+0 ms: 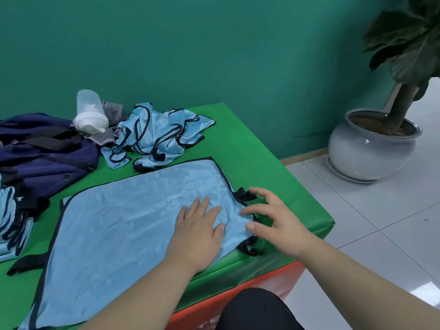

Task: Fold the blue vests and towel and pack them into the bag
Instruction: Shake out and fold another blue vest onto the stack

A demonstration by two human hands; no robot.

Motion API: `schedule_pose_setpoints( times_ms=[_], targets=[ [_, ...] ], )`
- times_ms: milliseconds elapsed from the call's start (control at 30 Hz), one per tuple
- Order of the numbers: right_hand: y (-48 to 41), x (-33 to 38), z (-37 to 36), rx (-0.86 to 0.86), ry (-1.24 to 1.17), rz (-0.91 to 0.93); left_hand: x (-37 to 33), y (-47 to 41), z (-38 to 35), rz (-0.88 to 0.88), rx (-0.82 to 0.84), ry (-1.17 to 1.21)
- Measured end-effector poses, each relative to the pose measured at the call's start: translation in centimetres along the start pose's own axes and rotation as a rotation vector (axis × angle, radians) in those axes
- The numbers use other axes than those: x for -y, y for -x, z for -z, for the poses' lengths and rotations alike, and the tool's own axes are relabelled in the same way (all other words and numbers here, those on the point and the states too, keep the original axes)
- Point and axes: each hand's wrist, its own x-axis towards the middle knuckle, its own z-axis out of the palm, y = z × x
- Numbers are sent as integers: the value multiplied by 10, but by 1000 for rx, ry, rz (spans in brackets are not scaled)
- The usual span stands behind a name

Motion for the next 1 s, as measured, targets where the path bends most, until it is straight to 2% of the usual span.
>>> schedule_pose_setpoints(
  times_ms=[133, 333, 400, 467, 533, 600, 733, 867, 1000],
  targets=[
    [-3, -1, 0, 85, 155, 51, 3, 1, -1, -34, -50, 48],
    [-5, -5, 1, 111, 162, 45, 5, 9, 2, -194, -222, 284],
    [-4, -5, 0, 105, 156, 41, 4, 14, 7, -325, -225, 216],
    [-4, -4, 0, 104, 145, 28, -1, 20, 13, -442, -124, 64],
    [-4, -3, -1, 106, 135, 10, -2, 23, 16, -436, -46, -49],
    [-4, -4, -1, 107, 128, 2, -2, 24, 18, -405, -39, -71],
    [-2, -3, -2, 84, 111, 21, 0, 22, 17, -362, -75, 24],
    [2, 3, 1, 36, -14, -10, 0, 25, 5, -260, -174, 135],
    [14, 6, -2, 4, -12, 29, 2, 28, -1, -253, -218, 164]
  ],
)
